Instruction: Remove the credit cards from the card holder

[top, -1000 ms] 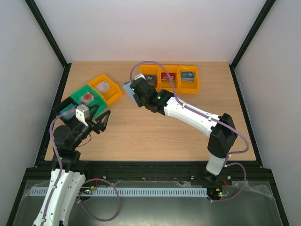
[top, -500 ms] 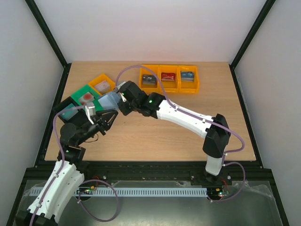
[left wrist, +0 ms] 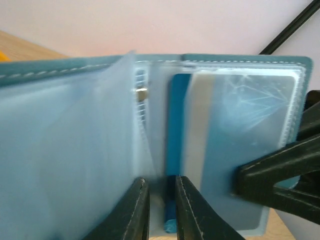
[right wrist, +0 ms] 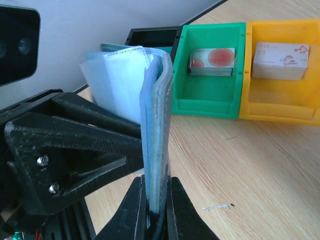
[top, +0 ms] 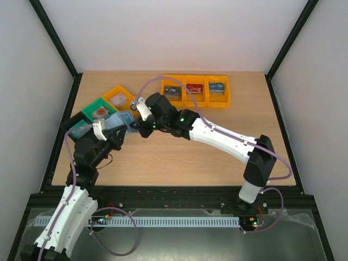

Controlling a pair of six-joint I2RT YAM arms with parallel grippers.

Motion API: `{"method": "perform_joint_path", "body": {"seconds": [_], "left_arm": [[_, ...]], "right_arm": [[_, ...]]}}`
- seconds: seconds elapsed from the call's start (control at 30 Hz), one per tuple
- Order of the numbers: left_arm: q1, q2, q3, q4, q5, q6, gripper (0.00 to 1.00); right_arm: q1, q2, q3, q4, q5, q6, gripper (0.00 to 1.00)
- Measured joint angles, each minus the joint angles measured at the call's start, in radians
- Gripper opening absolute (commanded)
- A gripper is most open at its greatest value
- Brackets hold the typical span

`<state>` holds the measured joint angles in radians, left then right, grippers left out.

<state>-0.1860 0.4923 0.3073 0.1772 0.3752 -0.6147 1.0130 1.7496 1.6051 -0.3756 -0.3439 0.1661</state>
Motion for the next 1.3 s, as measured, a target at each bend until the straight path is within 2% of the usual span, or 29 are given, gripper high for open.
{"method": "perform_joint_path", "body": {"seconds": [0.23,0.37,0.53,0.73,0.83,1.0,1.1,1.3], "left_arm": [[0.027,-0.029,0.000,-0.008,0.033,0.028,0.25],[0.039,-0.035,0.000,0.026,0.110,0.036,0.27],[0.045,-0.040,0.004,0.083,0.218,0.045,0.38],[0.052,-0.040,0.006,0.176,0.338,0.003,0.41],[0.062,-0.039,0.006,0.227,0.384,-0.032,0.33],[0.076,-0.039,0.006,0.258,0.402,-0.053,0.05],[0.082,-0.042,0.009,0.268,0.421,-0.046,0.02],[0.077,-0.060,0.024,0.266,0.496,-0.034,0.02]], "right_arm": [[-0.018,-0.074,-0.083,0.050,-0.083,-0.070,0.02],[-0.032,-0.111,-0.114,0.064,-0.139,-0.106,0.02],[-0.045,-0.156,-0.151,0.092,-0.216,-0.155,0.01],[-0.049,-0.172,-0.167,0.112,-0.262,-0.193,0.02],[-0.051,-0.173,-0.167,0.128,-0.278,-0.193,0.02],[-0.066,-0.182,-0.174,0.151,-0.326,-0.192,0.02],[-0.082,-0.191,-0.179,0.157,-0.350,-0.192,0.02],[-0.119,-0.225,-0.264,0.259,-0.471,-0.159,0.20]]}}
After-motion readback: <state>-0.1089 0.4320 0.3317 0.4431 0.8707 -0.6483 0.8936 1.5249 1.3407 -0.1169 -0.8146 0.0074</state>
